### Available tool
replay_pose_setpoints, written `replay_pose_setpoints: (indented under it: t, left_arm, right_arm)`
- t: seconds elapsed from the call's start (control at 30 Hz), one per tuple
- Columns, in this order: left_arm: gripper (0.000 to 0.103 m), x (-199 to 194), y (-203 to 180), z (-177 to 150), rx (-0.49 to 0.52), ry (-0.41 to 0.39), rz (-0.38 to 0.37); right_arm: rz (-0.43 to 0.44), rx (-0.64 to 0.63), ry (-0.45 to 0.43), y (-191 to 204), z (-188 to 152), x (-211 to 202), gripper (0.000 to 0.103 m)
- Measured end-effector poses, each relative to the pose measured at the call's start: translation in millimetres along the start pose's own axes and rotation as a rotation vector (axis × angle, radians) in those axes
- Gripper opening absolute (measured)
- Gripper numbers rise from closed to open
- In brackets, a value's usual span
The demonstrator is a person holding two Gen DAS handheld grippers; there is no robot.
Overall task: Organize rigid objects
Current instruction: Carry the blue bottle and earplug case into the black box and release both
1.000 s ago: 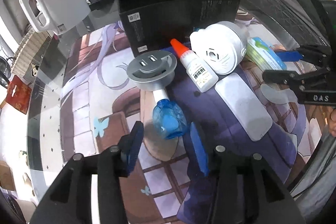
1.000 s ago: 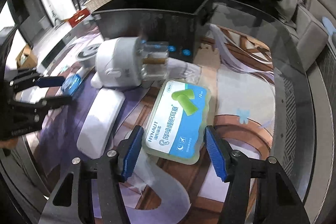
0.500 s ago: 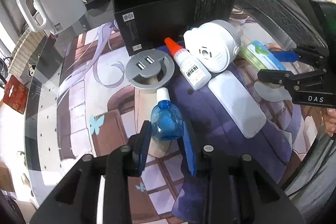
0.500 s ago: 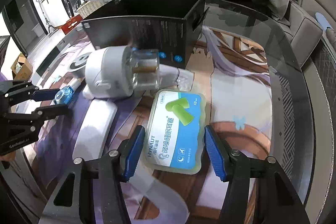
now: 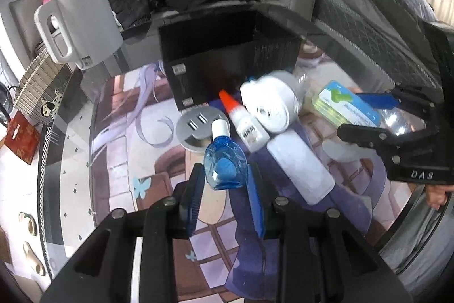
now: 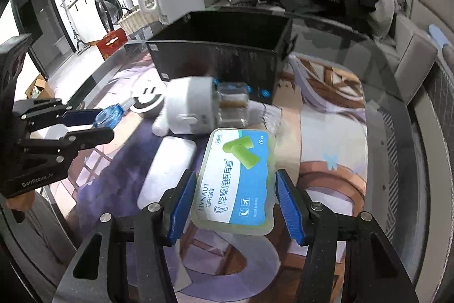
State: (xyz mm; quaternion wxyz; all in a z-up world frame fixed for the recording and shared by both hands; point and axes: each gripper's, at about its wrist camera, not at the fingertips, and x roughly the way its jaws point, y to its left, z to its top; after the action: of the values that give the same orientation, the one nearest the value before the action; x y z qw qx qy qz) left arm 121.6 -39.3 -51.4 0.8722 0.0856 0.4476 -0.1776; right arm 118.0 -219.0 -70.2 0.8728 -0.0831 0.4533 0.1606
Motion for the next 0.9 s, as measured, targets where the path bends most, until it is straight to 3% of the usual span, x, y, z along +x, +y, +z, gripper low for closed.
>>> replay_pose_setpoints:
  t: [0.2, 0.5, 0.9]
  left_arm:
    - [0.029, -21.5, 2.7, 7.9, -0.02, -0.117, 0.037]
    - [0.029, -78.3, 3.3, 13.3, -0.018, -0.448, 0.149]
    - [0.029, -132.4, 8.8, 3.3, -0.044, -0.748, 0.218]
  right_arm:
    - [-0.023, -0.008, -0.147, 11.9, 9.9, -30.1, 0.057]
    - [-0.079, -0.064, -0.44, 36.5, 17.2, -85.2, 0.057]
    - [-0.097, -0.032, -0.659, 43.4, 19.0, -145.8, 0.057]
